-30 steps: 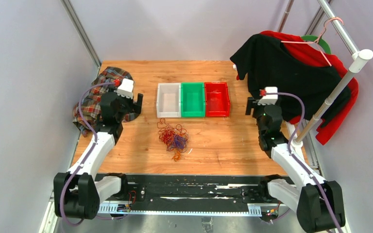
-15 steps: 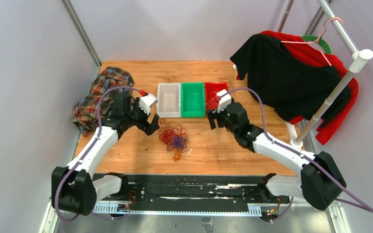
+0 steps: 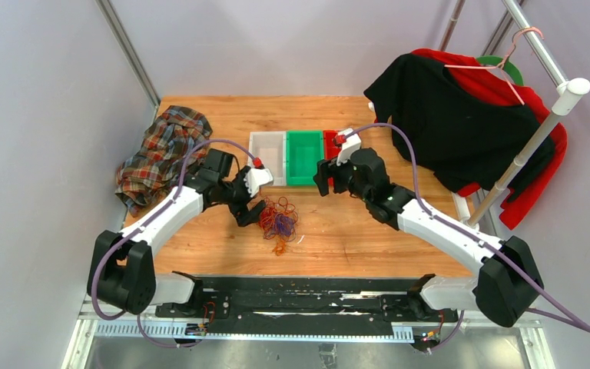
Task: Untangle the cables
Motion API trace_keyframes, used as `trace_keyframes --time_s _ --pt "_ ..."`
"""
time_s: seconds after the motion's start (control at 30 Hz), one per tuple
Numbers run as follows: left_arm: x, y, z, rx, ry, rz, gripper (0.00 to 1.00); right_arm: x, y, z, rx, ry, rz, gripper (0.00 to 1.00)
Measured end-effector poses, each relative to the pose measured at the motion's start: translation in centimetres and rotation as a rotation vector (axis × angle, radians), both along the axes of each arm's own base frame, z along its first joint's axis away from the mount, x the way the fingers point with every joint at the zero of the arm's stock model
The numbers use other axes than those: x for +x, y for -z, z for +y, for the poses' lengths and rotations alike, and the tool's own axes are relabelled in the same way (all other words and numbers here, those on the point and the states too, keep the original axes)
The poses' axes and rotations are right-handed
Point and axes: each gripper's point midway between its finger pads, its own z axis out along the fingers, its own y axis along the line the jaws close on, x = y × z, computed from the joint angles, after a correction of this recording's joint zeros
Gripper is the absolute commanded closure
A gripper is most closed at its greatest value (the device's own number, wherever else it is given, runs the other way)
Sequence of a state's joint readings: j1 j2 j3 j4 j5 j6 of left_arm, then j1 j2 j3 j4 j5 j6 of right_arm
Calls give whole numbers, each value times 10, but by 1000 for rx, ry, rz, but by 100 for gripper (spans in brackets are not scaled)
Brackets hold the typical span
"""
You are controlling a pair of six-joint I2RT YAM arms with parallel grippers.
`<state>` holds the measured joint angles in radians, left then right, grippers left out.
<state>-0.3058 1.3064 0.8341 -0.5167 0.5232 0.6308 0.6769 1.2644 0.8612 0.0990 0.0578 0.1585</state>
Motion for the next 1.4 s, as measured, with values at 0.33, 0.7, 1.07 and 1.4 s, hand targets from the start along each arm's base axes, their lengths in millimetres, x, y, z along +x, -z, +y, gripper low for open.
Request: trace_keyframes --time_s 0.33,0.7,1.07,1.4 --pt "-1 13 -7 57 97 -37 38 -13 25 5 15 -34 67 26" --pt "2 8 -6 73 85 -74 98 -29 31 25 -11 -86 123 26" --pt "-15 -6 -8 46 145 -79 30 -57 32 51 -5 -185 67 21" --pt "3 28 -5 119 159 -58 57 -58 21 44 5 -168 31 25"
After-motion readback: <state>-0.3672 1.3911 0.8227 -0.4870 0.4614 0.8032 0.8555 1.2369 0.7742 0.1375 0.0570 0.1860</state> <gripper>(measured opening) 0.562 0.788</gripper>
